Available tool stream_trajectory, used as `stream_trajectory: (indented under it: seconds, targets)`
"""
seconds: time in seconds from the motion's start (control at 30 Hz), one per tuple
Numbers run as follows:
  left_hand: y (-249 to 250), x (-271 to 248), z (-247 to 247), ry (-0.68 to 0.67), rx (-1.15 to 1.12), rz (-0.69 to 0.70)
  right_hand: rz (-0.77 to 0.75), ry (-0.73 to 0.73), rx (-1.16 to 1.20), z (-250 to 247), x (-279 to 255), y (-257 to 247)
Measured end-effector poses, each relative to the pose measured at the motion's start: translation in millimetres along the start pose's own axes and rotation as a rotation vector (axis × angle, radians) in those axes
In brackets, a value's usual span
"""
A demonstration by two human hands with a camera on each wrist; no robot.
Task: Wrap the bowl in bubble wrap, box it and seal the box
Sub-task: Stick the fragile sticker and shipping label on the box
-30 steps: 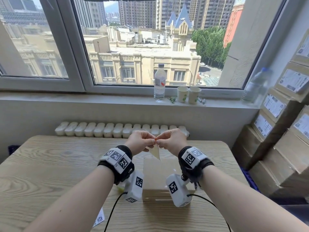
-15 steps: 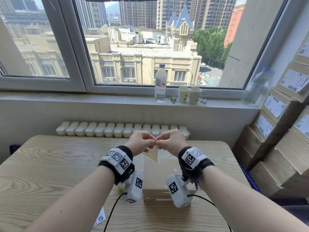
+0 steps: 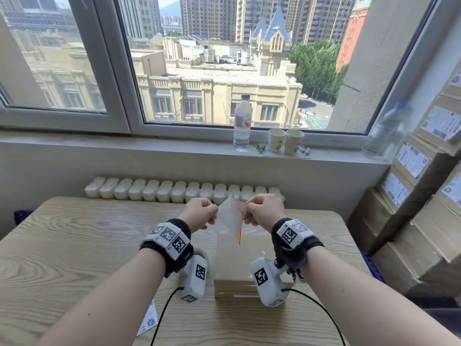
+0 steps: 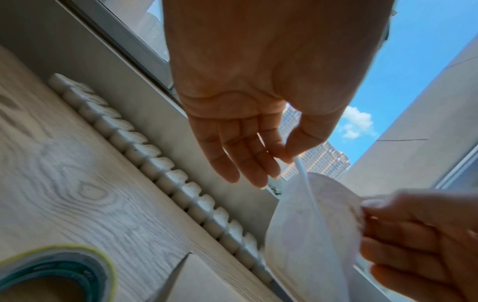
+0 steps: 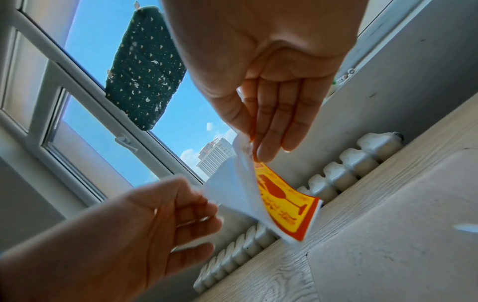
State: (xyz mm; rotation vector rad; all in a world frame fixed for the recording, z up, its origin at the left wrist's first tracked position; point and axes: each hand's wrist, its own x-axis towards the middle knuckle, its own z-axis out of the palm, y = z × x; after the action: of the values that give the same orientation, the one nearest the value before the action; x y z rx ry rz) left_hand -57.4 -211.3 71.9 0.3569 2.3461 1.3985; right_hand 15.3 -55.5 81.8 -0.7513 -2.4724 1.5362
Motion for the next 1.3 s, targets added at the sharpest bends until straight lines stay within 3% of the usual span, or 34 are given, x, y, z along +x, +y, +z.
stream_trajectory:
  seconds: [0.43, 0.63, 0.7, 0.8, 0.97, 1.03, 1.17, 1.3]
  targets:
    - [-102.9, 5.3, -66.7, 0.233, -0.006, -0.389, 0.105, 0.079, 0.017, 12.6, -0.4, -2.2]
    - [-129.8, 4.2, -88.1, 0.293, 0.019, -0.453, 0.126, 0.063, 0.047, 28.2, 2.0, -5.7]
    - [-132.0, 6.2, -86.6, 0.29, 0.051, -0.431, 0.129, 0.032, 0.066, 33.9, 1.9, -6.8]
    - [-118.8, 7.0, -77.1, 0.241, 0.156, -0.292, 0.139, 0.014, 0.103, 40.0, 2.8, -8.9]
    - [-52.3, 0.3, -32.7, -0.136, 0.132, 0.027, 0.113, -0.017, 0.127, 43.1, 0.3, -15.4]
    - [-32.5, -0.2, -15.0, -0.203, 0.191, 0.104, 0.099, -0.035, 0.137, 42.8, -2.2, -17.2]
    - [-18.5, 3.0, 4.9, -0.056, 0.393, 0.164, 0.065, -0.075, 0.151, 37.3, -4.9, -16.3]
    - [-20.6, 9.0, 5.7, -0.005, 0.208, 0.076, 0.049, -0.005, 0.162, 23.7, -4.3, -7.8]
